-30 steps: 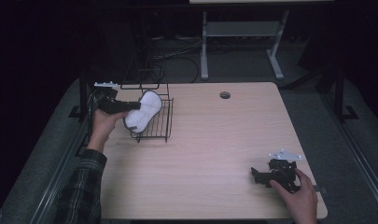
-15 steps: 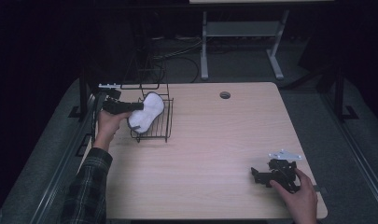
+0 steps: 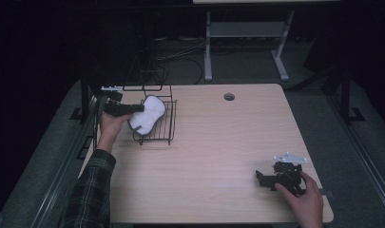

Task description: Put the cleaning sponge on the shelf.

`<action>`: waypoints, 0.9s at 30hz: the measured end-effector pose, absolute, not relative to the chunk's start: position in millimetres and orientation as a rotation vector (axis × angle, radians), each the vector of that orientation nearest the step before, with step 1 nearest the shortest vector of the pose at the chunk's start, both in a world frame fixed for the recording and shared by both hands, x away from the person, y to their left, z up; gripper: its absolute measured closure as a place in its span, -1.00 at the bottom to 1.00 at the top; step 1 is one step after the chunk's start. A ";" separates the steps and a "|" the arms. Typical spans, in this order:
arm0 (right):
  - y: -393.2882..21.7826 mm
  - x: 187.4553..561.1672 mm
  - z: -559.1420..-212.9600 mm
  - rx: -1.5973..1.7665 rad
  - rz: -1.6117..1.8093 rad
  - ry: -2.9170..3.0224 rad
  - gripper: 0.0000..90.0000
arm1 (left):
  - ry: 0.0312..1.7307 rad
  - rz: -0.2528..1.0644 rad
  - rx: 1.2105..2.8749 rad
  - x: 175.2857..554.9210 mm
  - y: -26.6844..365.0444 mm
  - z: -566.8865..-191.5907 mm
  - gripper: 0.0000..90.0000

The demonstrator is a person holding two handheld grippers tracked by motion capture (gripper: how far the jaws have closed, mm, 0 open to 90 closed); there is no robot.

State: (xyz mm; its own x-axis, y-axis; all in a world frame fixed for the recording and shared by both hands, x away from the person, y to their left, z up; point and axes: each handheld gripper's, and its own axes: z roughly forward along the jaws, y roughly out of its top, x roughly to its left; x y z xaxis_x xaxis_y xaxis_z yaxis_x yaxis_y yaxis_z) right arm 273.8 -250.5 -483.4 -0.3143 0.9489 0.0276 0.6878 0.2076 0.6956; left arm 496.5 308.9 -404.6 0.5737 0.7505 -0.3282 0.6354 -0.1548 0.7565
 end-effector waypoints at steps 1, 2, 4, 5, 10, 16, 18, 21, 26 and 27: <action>-250.4 273.8 -483.4 1.522 0.867 2.080 -1.00 | 1.127 0.165 1.874 496.3 308.8 -404.3 0.66; -250.4 273.8 -483.4 1.522 0.867 2.081 -1.00 | 1.130 0.179 1.885 496.1 308.5 -404.2 0.63; -250.5 273.8 -483.4 1.521 0.867 2.081 -1.00 | 1.133 0.200 1.909 495.8 308.5 -404.3 0.58; -250.4 273.8 -483.4 1.522 0.867 2.081 -1.00 | 1.135 0.206 1.914 495.7 308.6 -404.8 0.57; -250.4 273.8 -483.5 1.521 0.867 2.081 -1.00 | 1.140 0.239 1.926 494.9 310.1 -403.7 0.47; -250.4 273.7 -483.5 1.522 0.868 2.080 -1.00 | 1.131 0.243 1.937 489.7 308.7 -400.3 0.50; -250.4 273.7 -483.5 1.522 0.868 2.080 -1.00 | 1.123 0.252 1.945 486.9 306.4 -398.3 0.56; -250.4 273.7 -483.5 1.521 0.868 2.080 -1.00 | 1.100 0.263 1.947 481.2 302.2 -396.8 0.65; -250.4 273.7 -483.5 1.521 0.867 2.080 -1.00 | 1.077 0.261 1.966 470.8 296.5 -400.4 0.75; -250.4 273.7 -483.5 1.522 0.868 2.080 -1.00 | 1.075 0.261 1.965 469.2 295.5 -401.3 0.75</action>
State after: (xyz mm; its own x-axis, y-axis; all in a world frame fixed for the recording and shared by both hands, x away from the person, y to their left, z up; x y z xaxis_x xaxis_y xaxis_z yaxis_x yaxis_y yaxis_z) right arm 273.7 -250.4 -483.5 -0.3133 0.9492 0.0280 0.6878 0.2065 0.6959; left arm 469.2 295.5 -401.3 0.6071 0.7677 -0.2051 0.5886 -0.2610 0.7652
